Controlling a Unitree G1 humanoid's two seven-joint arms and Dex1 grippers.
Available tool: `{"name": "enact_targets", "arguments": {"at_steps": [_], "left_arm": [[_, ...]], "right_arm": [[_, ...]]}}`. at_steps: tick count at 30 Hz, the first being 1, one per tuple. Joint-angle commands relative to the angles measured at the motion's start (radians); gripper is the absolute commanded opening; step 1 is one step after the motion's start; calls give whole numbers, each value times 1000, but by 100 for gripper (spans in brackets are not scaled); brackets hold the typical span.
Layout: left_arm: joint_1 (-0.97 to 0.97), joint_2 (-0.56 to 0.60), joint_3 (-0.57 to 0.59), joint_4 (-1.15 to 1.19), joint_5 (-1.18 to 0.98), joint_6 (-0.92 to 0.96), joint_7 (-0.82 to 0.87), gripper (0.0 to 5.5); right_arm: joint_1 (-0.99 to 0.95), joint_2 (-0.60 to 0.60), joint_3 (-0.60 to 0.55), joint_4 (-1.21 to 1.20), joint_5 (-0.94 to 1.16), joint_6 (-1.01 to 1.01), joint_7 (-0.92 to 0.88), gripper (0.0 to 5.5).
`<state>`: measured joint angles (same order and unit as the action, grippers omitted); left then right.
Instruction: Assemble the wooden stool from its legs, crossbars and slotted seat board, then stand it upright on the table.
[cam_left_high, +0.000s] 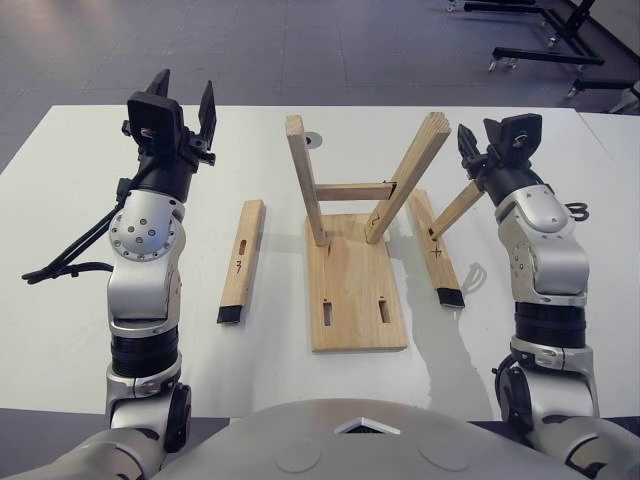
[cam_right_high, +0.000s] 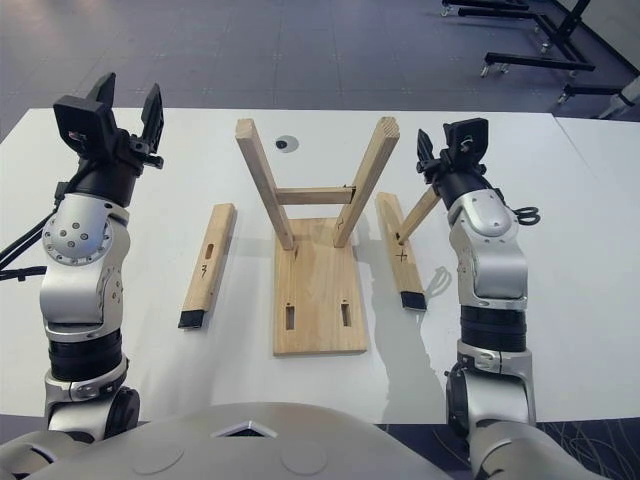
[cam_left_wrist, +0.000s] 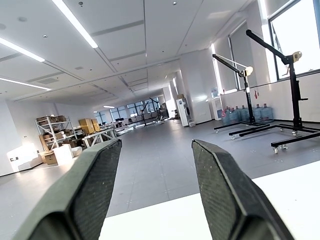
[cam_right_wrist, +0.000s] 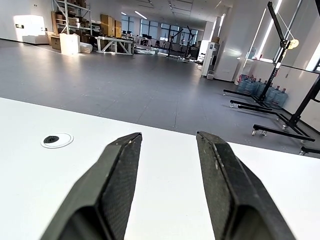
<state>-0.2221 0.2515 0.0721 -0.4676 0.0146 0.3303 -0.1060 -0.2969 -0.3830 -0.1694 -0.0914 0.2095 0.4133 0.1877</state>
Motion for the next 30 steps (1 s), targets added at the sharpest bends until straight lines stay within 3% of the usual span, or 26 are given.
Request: {"name": "enact_targets", "arguments": {"at_steps": [1,4,7,10,13,17,25,30], "left_arm": [[1,3,3,-9,10,12,3,257],[5,4,9,-16,10,13,5,257],[17,1,13,-36,14,20,11,257],[49,-9,16,-76,21,36,22,257],[98,-28,6,-120,31,54,40,257],[139,-42,-5,-163,40,80,52,257],[151,-56,-19,-179,55,92,56,257],[141,-45,-16,-169,43,105,37,257]], "right_arm": [[-29,66,-101,-22,100,8,-35,200],[-97,92,-207,-49,197,5,-87,200],[-90,46,-257,-44,208,27,-100,200],[51,15,-229,-87,153,42,-73,200],[317,55,-168,-220,133,92,-54,200],[575,64,-117,-418,206,201,12,272],[619,-8,-47,-512,209,336,54,418],[608,-2,25,-441,173,437,23,426]]}}
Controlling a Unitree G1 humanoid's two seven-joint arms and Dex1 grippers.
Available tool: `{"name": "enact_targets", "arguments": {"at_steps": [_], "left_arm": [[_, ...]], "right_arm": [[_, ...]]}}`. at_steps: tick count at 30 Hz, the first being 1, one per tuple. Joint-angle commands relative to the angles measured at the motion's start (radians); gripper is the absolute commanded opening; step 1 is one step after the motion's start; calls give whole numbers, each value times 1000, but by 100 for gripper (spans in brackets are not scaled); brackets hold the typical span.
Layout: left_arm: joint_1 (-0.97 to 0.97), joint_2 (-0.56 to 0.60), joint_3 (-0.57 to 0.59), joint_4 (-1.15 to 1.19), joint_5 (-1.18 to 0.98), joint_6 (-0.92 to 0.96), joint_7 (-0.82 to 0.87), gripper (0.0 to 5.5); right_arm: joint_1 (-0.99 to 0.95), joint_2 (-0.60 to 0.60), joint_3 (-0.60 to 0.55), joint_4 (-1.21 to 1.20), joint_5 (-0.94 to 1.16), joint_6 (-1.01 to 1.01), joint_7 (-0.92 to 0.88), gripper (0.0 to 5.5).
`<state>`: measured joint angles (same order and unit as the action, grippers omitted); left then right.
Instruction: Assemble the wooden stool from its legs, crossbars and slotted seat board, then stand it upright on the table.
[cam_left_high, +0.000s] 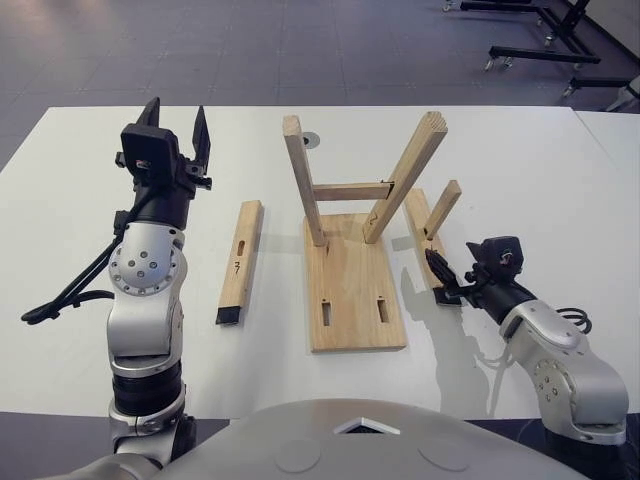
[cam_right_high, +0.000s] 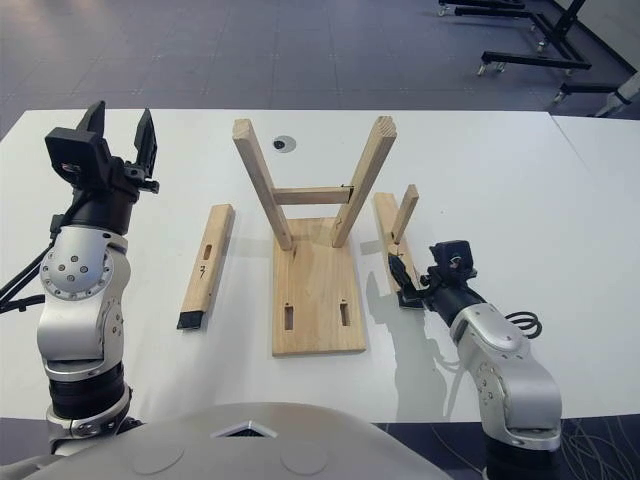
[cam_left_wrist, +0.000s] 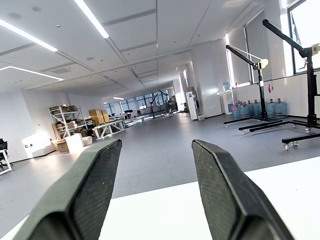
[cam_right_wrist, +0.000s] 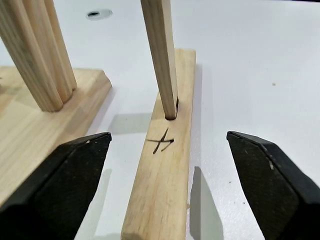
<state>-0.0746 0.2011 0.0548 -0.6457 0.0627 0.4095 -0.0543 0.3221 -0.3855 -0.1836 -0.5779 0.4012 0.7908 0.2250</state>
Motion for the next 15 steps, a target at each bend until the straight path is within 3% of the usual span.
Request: {"name": "enact_targets", "arguments": {"at_steps": [1,3,15], "left_arm": [[-8,6,-1,11,-10,33,-21,257],[-14,7,-4,12,-15,42,-29,257],[-22,3,1,23,-4,58,-16,257]], "right_arm": [[-18,-3,54,74,-36,83,-25,426],[-30,-4,76,121,-61,97,-34,426],[-77,-52,112,162,-123,112,-12,226]]}}
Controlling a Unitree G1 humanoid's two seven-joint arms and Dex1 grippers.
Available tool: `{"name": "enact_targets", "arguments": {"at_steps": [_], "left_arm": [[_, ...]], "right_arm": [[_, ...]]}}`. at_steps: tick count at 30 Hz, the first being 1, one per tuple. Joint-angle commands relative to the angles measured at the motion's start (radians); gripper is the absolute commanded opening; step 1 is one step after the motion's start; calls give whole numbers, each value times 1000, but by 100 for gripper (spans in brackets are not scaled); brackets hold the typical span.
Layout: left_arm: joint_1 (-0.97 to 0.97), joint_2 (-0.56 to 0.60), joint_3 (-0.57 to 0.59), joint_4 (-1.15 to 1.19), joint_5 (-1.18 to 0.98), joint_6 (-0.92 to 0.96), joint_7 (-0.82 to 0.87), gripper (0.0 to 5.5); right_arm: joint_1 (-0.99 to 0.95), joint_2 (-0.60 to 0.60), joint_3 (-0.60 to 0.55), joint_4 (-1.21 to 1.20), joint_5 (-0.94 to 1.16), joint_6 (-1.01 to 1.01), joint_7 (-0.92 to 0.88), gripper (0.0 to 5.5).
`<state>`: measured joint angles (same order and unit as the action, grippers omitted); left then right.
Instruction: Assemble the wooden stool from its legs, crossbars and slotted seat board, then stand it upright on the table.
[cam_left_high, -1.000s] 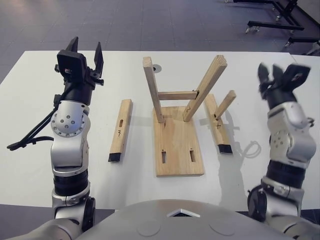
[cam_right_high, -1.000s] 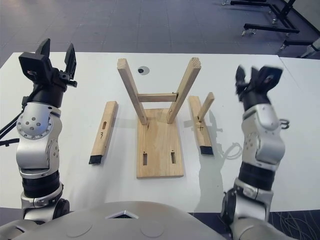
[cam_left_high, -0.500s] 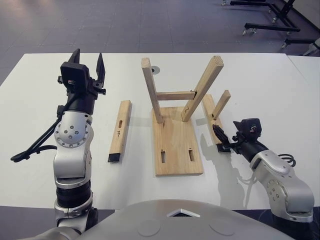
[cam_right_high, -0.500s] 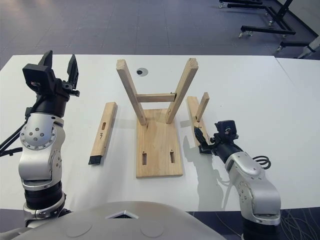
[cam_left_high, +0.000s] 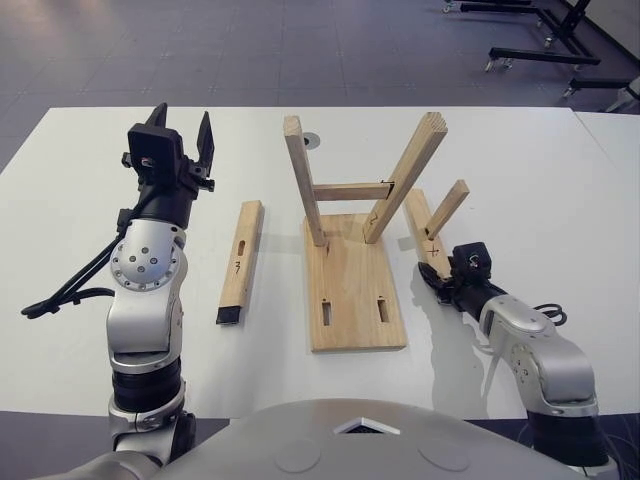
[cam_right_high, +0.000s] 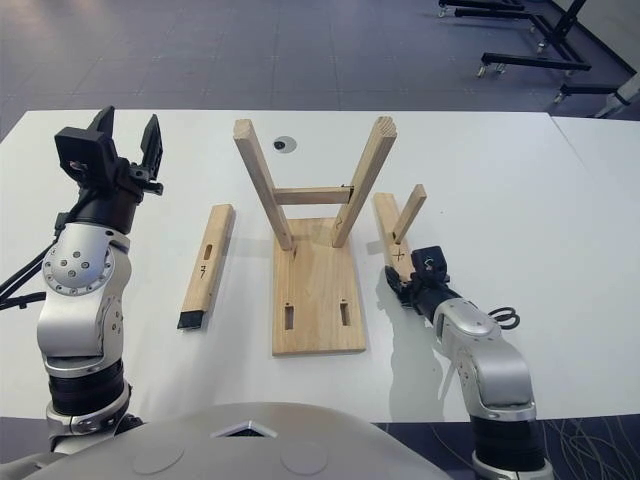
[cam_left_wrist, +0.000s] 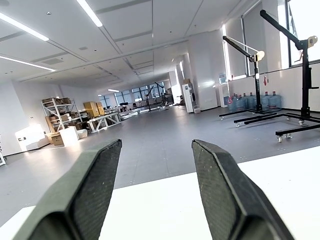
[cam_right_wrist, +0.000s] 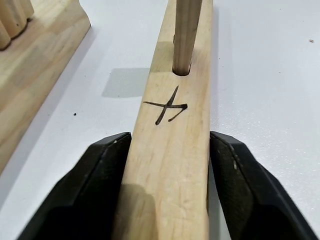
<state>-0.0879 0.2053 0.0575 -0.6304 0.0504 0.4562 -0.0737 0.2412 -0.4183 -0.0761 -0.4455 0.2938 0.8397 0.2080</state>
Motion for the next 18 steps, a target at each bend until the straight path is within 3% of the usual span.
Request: {"name": "enact_targets", "arguments": {"at_steps": [1,5,10,14,18], "left_arm": [[-10,-1,-1,10,8,9,3,257],[-25,-24,10,35,-24,22,5,257],[-88,-56,85,86,-183,-17,-53,257],[-197,-80,167,42,-585,52,-201,257],[-232,-8,189,-18,-945,185,-289,307]], "right_arm": [[-3,-20,5,30,-17,66,4,211],[-68,24,-41,43,2,74,-22,207],[-288,108,-192,115,83,-13,-49,207],[-515,92,-373,205,274,-142,53,207],[-671,-33,-458,125,650,-5,267,206]]}}
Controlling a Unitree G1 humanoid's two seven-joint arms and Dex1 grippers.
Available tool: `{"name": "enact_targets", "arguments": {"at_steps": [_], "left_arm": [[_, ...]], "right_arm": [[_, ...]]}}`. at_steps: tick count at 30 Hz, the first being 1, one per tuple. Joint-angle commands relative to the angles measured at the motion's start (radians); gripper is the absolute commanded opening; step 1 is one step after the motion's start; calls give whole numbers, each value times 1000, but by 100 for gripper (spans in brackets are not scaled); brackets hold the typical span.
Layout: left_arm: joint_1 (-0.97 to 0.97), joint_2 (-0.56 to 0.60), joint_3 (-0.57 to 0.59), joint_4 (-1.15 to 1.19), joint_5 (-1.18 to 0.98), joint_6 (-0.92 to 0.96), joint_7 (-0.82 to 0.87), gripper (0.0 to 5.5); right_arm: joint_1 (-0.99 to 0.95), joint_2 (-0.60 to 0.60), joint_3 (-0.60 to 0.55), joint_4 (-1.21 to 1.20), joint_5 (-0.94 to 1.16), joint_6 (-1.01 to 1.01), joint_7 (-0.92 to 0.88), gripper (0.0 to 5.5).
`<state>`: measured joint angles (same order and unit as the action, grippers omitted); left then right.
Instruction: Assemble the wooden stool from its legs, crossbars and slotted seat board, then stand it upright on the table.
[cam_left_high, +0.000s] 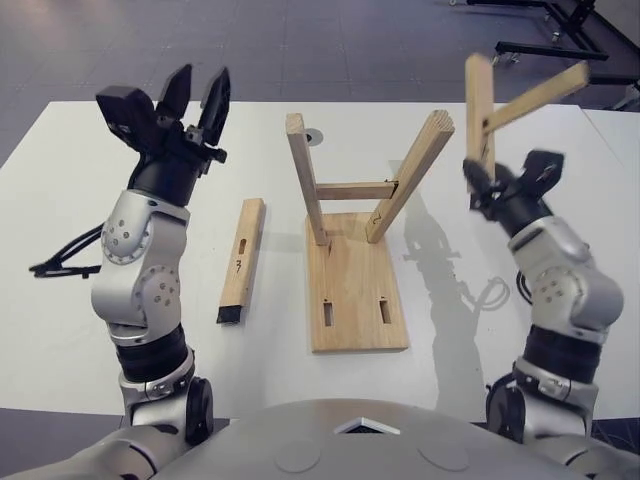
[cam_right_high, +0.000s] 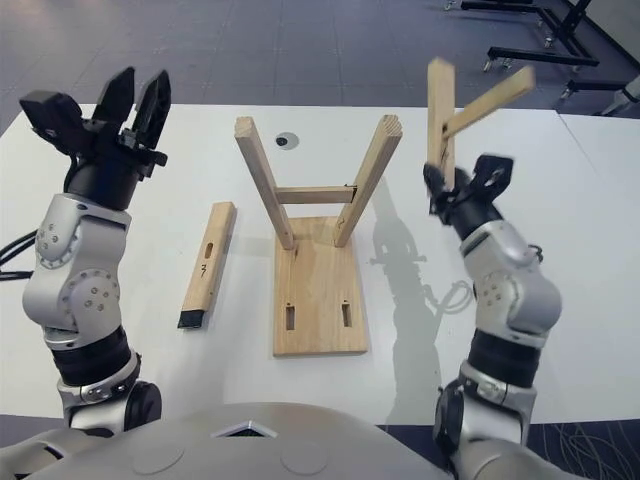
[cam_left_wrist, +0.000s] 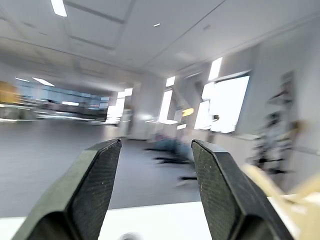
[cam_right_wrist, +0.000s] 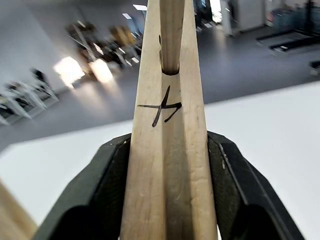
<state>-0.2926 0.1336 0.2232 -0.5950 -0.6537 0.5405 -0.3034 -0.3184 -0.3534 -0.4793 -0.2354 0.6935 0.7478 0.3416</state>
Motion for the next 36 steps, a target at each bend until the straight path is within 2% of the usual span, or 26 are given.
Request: {"name": "enact_targets", "arguments": {"at_steps": [1,4,5,8,14,20,29,36], "left_arm": [[-27,96,30,-67,-382,144,-80,320],[-26,194,58,-61,-751,221,-112,359],[-31,228,63,-46,-819,237,-118,377],[-75,309,48,18,-1020,274,-99,380],[-106,410,-38,141,-1199,333,-57,380],[-123,436,-52,146,-1254,310,-23,380],[-133,435,-88,167,-1146,305,-40,380],[-126,415,-71,176,-1150,275,-30,380]], "right_arm": [[-134,-117,-56,-127,349,115,154,206],[-146,-125,-11,-262,570,142,184,206],[-130,-118,16,-306,603,140,184,206],[-79,-82,104,-390,639,115,174,206],[-1,-43,261,-478,619,42,170,206],[60,-67,317,-487,597,2,196,206],[121,-51,433,-461,533,-45,237,206],[162,-47,454,-424,501,-73,247,206]]}}
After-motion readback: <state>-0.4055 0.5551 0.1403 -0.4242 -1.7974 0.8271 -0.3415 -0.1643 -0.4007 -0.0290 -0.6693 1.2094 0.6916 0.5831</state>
